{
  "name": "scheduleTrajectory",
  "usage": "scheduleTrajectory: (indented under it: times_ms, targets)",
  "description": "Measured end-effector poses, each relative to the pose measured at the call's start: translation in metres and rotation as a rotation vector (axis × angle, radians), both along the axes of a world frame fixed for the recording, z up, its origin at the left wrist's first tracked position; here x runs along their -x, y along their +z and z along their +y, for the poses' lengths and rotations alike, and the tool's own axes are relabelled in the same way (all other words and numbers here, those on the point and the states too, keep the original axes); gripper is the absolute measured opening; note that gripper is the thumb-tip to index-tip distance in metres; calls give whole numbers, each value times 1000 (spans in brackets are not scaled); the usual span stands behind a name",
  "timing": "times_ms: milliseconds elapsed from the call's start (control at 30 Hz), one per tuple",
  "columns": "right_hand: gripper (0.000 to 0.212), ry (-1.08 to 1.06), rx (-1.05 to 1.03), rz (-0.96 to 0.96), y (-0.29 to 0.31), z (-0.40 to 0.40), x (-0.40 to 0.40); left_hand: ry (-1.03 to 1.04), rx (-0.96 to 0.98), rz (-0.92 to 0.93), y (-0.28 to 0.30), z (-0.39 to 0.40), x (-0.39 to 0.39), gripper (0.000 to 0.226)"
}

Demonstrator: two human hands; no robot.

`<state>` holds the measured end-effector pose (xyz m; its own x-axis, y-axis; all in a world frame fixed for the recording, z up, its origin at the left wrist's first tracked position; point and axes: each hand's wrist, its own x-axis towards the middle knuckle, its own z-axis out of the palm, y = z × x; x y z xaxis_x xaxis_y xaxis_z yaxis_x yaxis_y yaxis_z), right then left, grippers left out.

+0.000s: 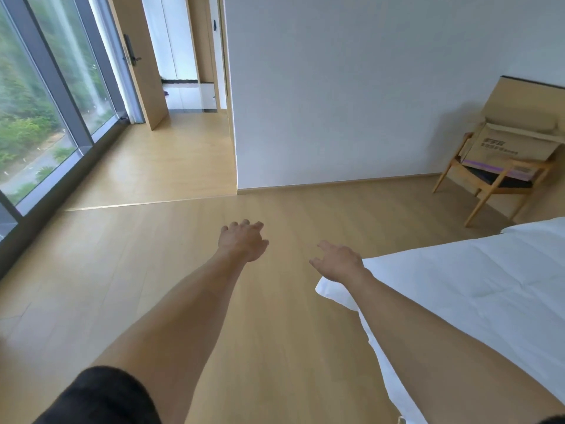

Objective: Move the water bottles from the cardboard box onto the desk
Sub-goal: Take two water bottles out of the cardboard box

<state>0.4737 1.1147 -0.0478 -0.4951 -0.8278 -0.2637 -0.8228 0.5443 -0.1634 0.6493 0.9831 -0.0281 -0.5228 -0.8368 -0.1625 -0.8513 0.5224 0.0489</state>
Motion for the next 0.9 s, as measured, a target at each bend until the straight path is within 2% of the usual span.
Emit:
scheduleTrajectory:
  times_ms: [433,667,900]
  targets:
    - [60,-28,36,-1,-16,-200,93,-33,7,18,-15,-179,97,55]
    - [58,-22,56,-76,-19,-326,174,-12,16,-55,-7,-301,188,55]
    - [59,-61,46,-61,-10,-396,267,-57,17,-33,0,-377,288,53]
